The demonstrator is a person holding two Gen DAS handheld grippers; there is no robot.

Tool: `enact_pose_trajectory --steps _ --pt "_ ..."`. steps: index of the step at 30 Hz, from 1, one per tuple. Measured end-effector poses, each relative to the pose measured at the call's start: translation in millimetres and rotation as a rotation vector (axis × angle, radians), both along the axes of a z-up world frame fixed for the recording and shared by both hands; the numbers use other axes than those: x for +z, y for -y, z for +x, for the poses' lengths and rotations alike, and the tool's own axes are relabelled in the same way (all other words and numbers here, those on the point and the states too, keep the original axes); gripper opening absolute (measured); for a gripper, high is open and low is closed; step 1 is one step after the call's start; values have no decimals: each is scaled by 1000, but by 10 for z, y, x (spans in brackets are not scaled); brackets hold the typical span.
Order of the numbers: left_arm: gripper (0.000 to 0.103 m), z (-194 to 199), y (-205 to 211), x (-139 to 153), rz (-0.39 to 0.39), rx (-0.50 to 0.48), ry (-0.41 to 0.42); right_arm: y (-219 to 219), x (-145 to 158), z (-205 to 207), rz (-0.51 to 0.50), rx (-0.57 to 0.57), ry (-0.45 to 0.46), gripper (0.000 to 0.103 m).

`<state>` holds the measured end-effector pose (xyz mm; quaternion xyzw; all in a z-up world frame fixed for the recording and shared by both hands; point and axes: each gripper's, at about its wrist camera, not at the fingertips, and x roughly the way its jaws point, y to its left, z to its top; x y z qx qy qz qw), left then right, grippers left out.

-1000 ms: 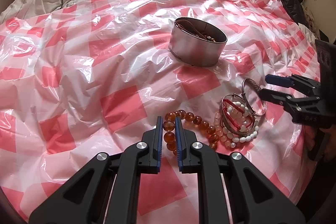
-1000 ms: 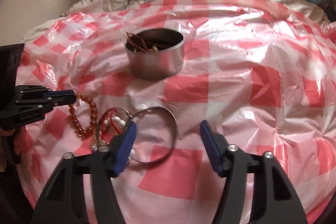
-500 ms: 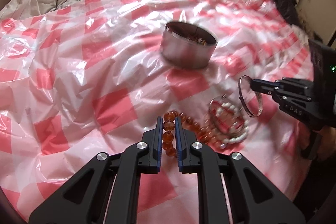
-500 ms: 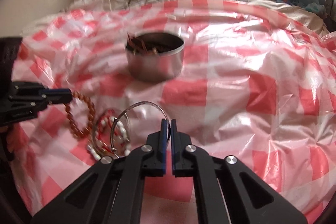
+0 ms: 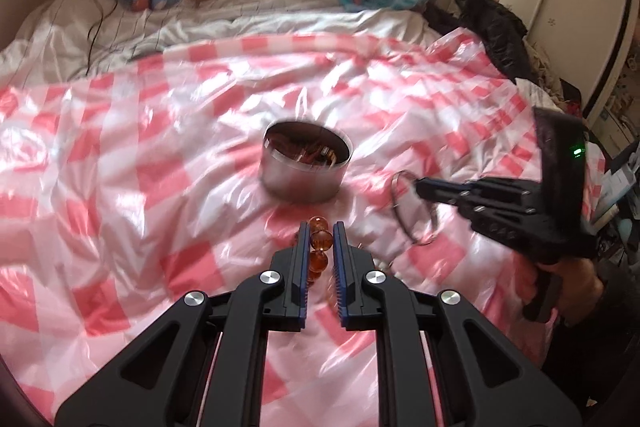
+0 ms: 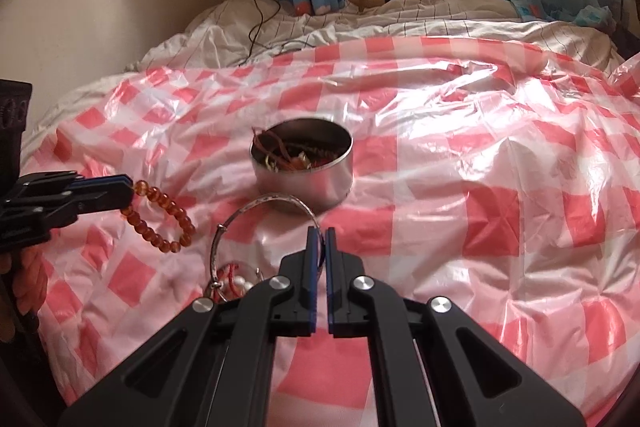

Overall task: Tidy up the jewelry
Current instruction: 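Grasp the amber bead bracelet with the left gripper and carry it to the tin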

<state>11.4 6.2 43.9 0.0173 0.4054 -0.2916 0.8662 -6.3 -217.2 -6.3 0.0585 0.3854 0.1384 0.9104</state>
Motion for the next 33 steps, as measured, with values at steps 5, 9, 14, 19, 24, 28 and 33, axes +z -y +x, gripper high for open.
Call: enact_pose_trajectory --steps 5,9,14,19,24,28,33 --pt "10 125 135 218 -36 -21 29 89 108 169 30 -32 42 4" --pt "10 307 241 345 -79 -22 43 118 144 268 28 -44 57 4" --pt "10 553 393 408 -111 -33 45 137 163 369 31 -51 65 4" --pt "10 781 551 370 -121 -34 38 202 194 503 19 -69 76 4" --pt "10 1052 641 152 -129 -12 -6 224 190 682 -12 -79 78 4" --pt "10 1257 726 -190 -46 11 -53 142 159 820 -60 -63 79 4" --pt "11 1406 683 -506 81 58 -104 -5 103 958 -110 -27 70 4"
